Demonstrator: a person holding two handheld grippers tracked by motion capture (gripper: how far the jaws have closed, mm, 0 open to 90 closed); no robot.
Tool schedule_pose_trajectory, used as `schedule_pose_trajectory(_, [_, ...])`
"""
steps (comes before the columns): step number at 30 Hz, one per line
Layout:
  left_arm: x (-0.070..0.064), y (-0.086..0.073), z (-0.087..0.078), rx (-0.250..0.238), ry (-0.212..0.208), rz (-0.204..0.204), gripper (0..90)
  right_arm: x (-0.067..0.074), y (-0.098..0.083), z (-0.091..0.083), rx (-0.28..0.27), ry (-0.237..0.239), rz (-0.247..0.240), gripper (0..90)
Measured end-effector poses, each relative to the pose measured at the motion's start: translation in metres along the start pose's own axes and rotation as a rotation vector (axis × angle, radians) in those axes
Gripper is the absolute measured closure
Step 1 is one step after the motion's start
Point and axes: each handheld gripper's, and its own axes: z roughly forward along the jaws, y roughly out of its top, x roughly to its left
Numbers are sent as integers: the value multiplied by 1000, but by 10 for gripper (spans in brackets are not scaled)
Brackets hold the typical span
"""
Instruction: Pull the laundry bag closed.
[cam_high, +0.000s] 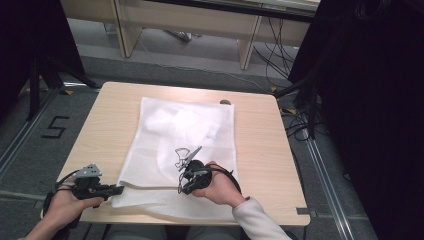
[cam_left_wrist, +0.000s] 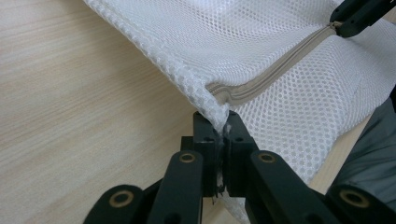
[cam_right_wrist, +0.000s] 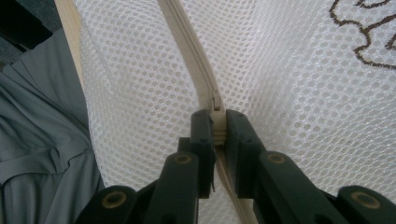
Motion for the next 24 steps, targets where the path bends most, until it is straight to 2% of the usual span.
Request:
schedule_pose_trajectory(7, [0,0,0,1,0,1,856,-1,-1,-1,12,-12,-12,826])
schedule_pose_trajectory(8, [0,0,0,2,-1,2,856,-1,-1,-1,9,-2,-4,825])
schedule_pose_trajectory(10, [0,0,0,2,0,2,855,-2,-2,-1,17,-16,-13,825])
schedule_pose_trajectory(24, [0,0,0,-3,-1,-4,856,-4,-5,-4,18,-16,-4,825])
